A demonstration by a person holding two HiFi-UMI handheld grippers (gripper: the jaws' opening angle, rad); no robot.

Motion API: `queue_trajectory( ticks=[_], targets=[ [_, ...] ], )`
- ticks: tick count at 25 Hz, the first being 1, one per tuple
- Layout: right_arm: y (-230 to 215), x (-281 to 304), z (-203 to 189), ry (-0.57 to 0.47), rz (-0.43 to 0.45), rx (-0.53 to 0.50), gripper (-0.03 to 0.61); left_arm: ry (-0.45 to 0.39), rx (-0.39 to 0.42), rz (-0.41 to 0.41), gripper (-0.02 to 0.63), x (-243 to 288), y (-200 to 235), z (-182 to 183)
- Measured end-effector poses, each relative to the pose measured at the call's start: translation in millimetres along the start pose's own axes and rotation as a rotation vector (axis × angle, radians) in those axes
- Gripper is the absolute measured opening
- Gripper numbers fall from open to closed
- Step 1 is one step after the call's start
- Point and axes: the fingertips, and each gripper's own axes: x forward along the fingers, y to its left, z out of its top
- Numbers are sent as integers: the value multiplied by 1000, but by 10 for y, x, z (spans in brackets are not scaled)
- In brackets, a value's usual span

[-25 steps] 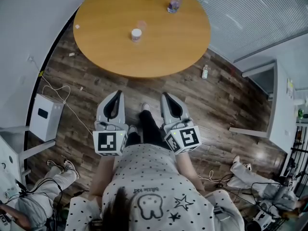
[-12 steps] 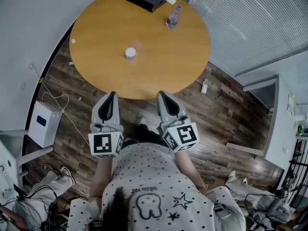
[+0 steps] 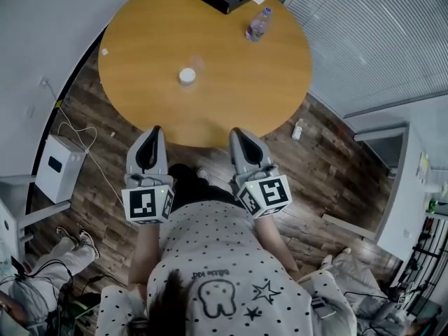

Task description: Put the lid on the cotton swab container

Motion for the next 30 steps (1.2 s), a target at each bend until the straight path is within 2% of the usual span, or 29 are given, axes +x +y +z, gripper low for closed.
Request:
queue_trajectory(
  ticks=[7,12,20,30],
  targets=[
    [-104,140,-53,31,16,16,5,33,24,5,11,190,11,-72],
    [-183,322,-39,35,9,18,5,21,28,-8,11,377,86,-82],
    [-239,787,87,48,-5,18,5,50,63,-95,11,857,276,-41],
    [-340,1396,96,69,-63,33,5,110,61,-184,11,1429,627,-176]
  ],
)
